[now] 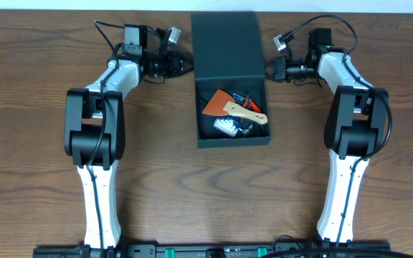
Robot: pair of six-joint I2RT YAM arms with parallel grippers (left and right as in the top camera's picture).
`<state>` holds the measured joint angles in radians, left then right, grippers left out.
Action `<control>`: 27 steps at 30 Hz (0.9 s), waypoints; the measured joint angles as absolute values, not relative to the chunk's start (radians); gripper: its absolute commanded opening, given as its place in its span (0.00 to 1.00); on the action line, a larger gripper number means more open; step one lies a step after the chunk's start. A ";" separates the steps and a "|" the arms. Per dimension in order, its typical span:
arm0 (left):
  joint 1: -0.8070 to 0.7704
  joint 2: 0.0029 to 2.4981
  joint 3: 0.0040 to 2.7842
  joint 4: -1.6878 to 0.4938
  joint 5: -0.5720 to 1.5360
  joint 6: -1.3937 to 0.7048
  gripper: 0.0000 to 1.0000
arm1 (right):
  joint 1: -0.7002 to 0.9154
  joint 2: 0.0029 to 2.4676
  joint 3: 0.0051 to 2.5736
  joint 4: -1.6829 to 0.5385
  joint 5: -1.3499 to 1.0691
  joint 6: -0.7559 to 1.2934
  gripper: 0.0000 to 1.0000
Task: Pack container
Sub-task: 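Push the raised lid down over the box with both grippers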
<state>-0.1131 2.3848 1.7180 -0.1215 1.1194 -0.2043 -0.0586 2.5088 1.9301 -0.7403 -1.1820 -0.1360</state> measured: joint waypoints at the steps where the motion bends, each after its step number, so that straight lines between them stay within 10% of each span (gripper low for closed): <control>1: -0.113 2.385 1.726 -0.123 1.127 -0.206 0.06 | -0.059 2.509 1.940 -0.742 -1.182 -0.136 0.01; 27: -0.114 2.347 1.755 -0.187 1.171 -0.205 0.06 | -0.059 2.510 2.083 -0.819 -1.179 -0.140 0.01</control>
<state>-0.1139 2.3470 1.7550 -0.1875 1.1706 -0.2054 -0.0593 2.5095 2.0827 -0.8192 -1.1786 -0.1402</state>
